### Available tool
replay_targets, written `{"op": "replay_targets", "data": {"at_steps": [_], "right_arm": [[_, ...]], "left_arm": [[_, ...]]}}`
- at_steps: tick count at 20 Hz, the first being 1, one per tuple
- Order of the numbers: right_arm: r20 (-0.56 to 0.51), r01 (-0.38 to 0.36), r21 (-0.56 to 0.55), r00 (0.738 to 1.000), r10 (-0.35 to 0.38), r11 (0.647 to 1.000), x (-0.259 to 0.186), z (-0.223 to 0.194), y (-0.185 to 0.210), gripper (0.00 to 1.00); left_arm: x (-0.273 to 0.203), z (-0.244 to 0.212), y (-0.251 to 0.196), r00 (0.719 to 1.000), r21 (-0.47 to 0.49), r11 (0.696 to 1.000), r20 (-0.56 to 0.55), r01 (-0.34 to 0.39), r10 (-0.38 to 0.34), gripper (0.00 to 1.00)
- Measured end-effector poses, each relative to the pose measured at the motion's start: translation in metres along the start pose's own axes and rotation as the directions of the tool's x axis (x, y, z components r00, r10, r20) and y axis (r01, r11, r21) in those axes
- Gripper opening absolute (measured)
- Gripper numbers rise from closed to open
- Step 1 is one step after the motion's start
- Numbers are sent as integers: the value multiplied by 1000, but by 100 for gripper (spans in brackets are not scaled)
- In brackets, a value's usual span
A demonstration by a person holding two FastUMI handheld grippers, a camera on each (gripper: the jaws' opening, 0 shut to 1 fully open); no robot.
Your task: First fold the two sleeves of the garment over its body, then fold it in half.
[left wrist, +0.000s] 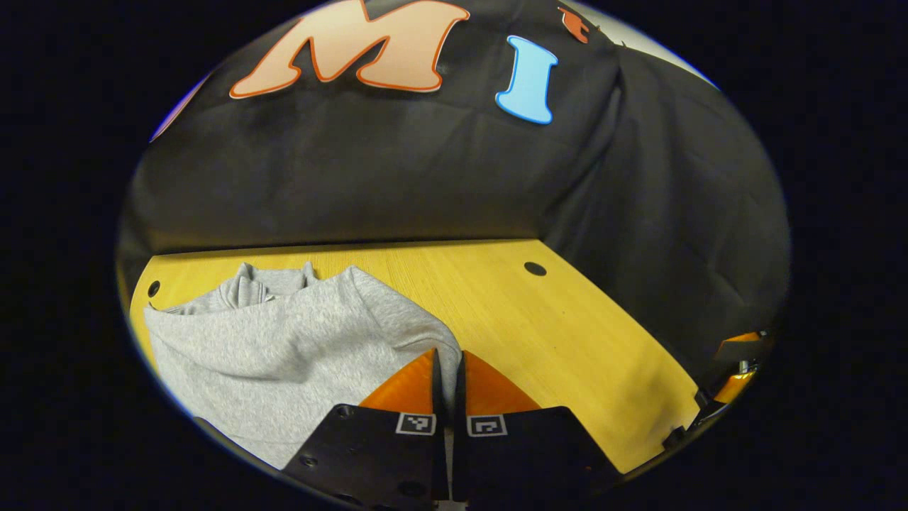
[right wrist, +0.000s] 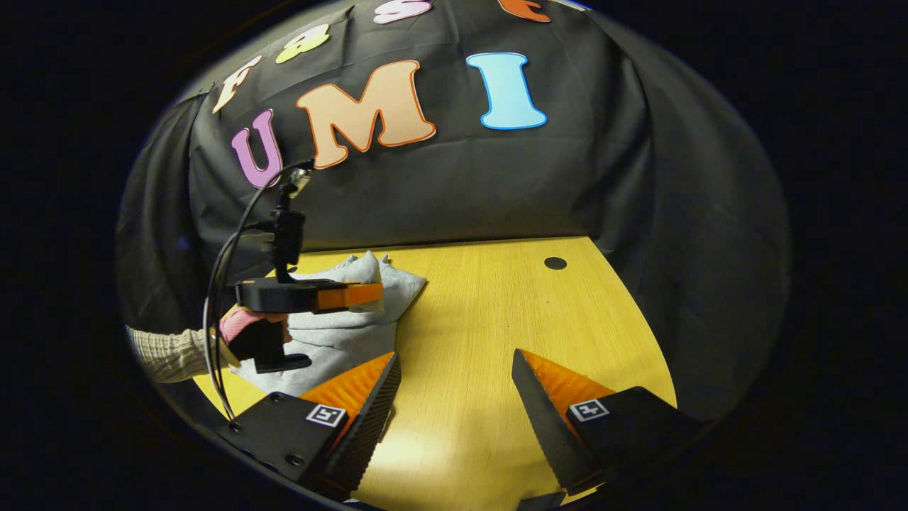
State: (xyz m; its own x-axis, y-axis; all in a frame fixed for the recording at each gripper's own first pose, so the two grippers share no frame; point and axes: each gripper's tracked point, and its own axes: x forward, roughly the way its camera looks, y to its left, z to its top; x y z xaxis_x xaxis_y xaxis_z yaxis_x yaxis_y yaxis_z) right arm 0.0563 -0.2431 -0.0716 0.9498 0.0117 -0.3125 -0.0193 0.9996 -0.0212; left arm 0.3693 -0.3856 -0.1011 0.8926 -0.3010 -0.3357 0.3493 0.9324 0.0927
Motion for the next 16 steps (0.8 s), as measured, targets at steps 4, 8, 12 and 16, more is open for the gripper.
{"op": "replay_targets", "data": {"at_steps": [4,8,12,16], "right_arm": [[-14,-21,-21,1000,21,1000,1,-8,8,98],[-22,-52,-50,998,51,997,5,-16,29,98],[-47,-103,-78,994,99,992,9,-34,62,95],[-92,-151,-87,985,143,985,15,-58,99,98]], "left_arm": [[1,-7,14,1000,5,1000,-23,-6,6,20],[-21,0,41,996,5,996,15,-89,89,98],[-78,4,64,991,-23,993,61,-116,117,96],[-140,-8,106,979,-12,982,80,-186,187,96]]}}
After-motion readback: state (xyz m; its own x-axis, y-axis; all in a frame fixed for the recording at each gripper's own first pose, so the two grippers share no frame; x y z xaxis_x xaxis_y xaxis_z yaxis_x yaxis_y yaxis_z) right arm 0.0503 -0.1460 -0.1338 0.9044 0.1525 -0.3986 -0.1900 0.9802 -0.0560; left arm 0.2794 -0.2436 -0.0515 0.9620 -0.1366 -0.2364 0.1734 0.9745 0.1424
